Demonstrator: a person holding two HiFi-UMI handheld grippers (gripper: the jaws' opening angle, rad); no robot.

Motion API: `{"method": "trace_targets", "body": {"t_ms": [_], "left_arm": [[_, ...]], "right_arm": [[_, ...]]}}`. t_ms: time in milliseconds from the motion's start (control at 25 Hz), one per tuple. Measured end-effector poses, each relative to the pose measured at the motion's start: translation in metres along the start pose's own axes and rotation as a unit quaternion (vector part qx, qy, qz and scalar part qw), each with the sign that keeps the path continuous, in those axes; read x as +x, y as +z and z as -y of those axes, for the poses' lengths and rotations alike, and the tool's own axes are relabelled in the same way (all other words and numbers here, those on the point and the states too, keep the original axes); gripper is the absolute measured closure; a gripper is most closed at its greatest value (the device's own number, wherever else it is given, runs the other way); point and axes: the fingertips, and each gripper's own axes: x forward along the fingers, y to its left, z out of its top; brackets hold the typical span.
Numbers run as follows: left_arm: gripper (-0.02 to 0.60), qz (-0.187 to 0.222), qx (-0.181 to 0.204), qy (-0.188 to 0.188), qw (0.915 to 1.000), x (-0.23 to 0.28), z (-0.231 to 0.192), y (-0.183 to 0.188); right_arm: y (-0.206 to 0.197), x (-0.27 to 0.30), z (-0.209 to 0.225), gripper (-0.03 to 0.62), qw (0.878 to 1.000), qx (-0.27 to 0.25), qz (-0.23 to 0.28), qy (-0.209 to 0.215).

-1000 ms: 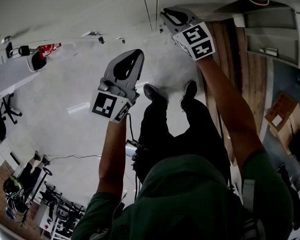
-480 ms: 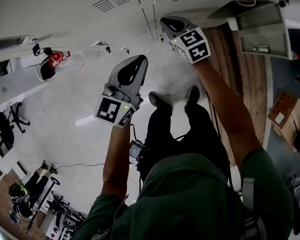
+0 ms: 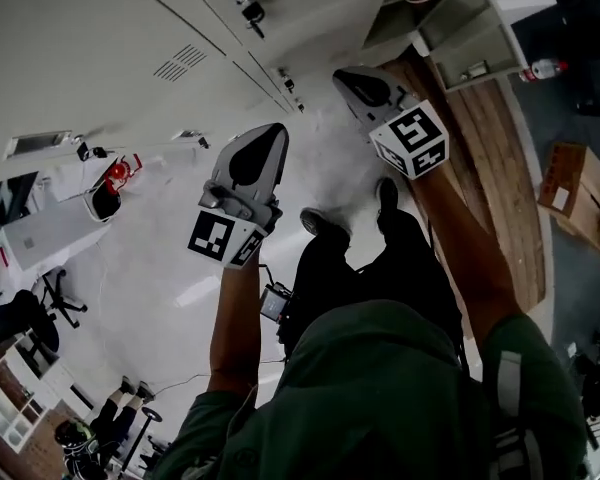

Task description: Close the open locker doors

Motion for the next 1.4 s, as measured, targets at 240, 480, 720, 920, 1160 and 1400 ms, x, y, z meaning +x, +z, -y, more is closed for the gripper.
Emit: {"method": "trace_targets", "body": {"t_ms": [240, 480, 720, 920, 1160, 1400], "left_arm": [[0.578, -0.005, 0.007, -0.052, 0.9986, 0.065, 0.046, 0.014], [0.578, -0.030, 0.009, -0.086, 0.9958, 0.149, 0.098, 0.007], [0.578, -0.046, 0.011, -0.105, 0.9934, 0.234, 0.140, -0.004], [0.578, -0.052, 0.015, -0.120, 0.9913, 0.299, 0.170, -0.024], [0.578, -0.081, 0.010, -0.142, 0.9865, 0.343, 0.182, -0.067], [0.578, -0.102, 0.007, -0.180, 0.9784, 0.376, 0.186, -0.122]], "right_arm": [[-0.001, -0.102, 0.052, 0.585, 0.998, 0.027, 0.022, -0.051], [-0.036, -0.181, 0.127, 0.585, 0.995, 0.055, 0.015, -0.080], [-0.072, -0.235, 0.197, 0.583, 0.994, 0.063, 0.006, -0.085], [-0.111, -0.264, 0.243, 0.583, 0.996, 0.047, -0.007, -0.070], [-0.158, -0.274, 0.285, 0.582, 0.996, 0.039, -0.028, -0.074], [-0.203, -0.254, 0.307, 0.580, 0.997, 0.023, -0.050, -0.051]]}}
